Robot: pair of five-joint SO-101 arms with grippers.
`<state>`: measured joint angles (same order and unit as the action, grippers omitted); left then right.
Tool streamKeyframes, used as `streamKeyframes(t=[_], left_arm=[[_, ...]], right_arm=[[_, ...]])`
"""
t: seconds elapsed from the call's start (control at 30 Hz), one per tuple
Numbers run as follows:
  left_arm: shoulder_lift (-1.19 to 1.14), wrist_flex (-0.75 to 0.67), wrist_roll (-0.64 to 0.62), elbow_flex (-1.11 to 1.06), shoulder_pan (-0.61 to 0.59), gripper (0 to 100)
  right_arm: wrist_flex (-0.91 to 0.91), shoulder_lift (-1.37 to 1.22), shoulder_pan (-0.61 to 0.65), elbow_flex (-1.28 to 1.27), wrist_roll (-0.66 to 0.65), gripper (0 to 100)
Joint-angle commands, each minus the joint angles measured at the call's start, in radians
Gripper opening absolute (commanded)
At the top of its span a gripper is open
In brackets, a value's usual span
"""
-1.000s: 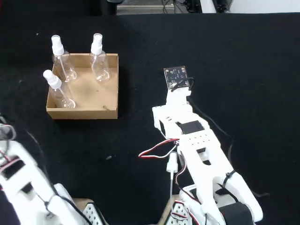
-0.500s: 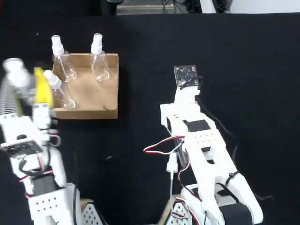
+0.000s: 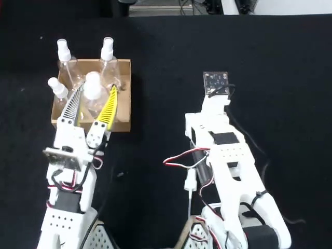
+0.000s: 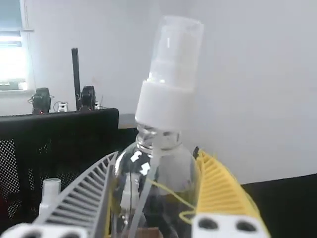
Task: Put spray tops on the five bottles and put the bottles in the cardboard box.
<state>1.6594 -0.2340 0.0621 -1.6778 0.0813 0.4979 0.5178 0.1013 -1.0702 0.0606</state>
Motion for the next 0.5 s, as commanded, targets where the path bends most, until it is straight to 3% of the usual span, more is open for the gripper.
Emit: streamKeyframes(t=[0.0,0.2,0.47], left_arm=[[-0.16,-0.114,-0.014,0.085,0.018,3],[-0.522,-0.259,-0.014,0.246,0.016,3],[-1.042,-0.724,-0.014,0.303,-0.001,3]], right_arm=[[-0.029,0.031,-0.017,0.047,-0.009,1.1],[-0.029,0.031,-0.017,0.042,-0.009,1.1],[-0.029,0.031,-0.017,0.041,-0.009,1.1]])
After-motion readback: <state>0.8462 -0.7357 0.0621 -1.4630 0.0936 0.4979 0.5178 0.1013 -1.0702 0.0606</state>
